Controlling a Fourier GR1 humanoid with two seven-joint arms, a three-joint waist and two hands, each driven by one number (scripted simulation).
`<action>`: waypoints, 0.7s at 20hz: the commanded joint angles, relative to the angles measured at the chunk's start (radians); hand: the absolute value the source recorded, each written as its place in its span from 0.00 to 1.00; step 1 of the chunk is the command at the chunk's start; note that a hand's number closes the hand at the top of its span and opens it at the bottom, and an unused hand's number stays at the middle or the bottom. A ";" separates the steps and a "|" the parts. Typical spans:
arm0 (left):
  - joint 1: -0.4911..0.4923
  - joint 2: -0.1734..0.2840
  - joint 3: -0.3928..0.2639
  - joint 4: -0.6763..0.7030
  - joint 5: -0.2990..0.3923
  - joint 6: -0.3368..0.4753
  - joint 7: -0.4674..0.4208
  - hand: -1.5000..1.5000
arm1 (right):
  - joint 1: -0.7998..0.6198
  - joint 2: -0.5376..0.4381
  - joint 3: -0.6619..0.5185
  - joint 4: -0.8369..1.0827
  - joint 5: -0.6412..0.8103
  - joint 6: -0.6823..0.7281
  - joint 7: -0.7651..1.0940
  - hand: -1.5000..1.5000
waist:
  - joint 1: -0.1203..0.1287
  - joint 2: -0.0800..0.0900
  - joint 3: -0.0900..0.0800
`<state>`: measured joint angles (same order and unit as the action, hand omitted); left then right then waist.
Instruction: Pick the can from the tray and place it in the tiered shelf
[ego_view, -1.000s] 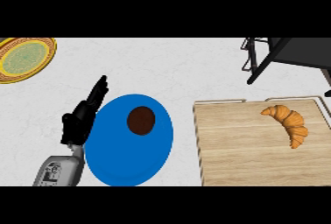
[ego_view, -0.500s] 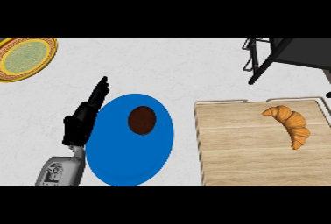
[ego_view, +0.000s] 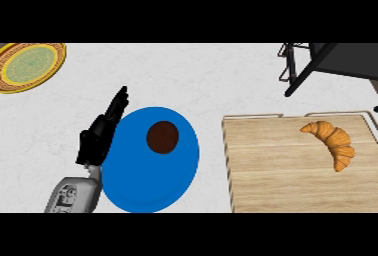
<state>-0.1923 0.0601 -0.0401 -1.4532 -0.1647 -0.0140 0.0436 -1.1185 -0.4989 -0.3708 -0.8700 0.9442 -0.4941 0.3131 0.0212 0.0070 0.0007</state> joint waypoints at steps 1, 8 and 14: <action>-0.011 0.018 0.039 0.030 0.027 -0.016 -0.027 0.50 | -0.001 -0.018 -0.033 0.102 -0.068 -0.055 -0.112 1.00 | -0.005 -0.001 -0.001; 0.021 -0.025 -0.032 -0.025 -0.021 0.010 0.016 0.50 | 0.004 -0.158 -0.001 0.246 0.101 -0.089 0.032 1.00 | -0.007 -0.005 -0.002; -0.007 0.011 0.029 0.029 0.016 -0.014 -0.016 0.50 | -0.007 -0.125 -0.001 0.274 0.114 -0.149 0.121 0.00 | -0.012 -0.004 -0.001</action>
<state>-0.1850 0.0757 -0.0205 -1.4512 -0.1502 -0.0340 0.0365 -1.1434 -0.6208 -0.3798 -0.6148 1.0314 -0.6201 0.3810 0.0180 0.0015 -0.0054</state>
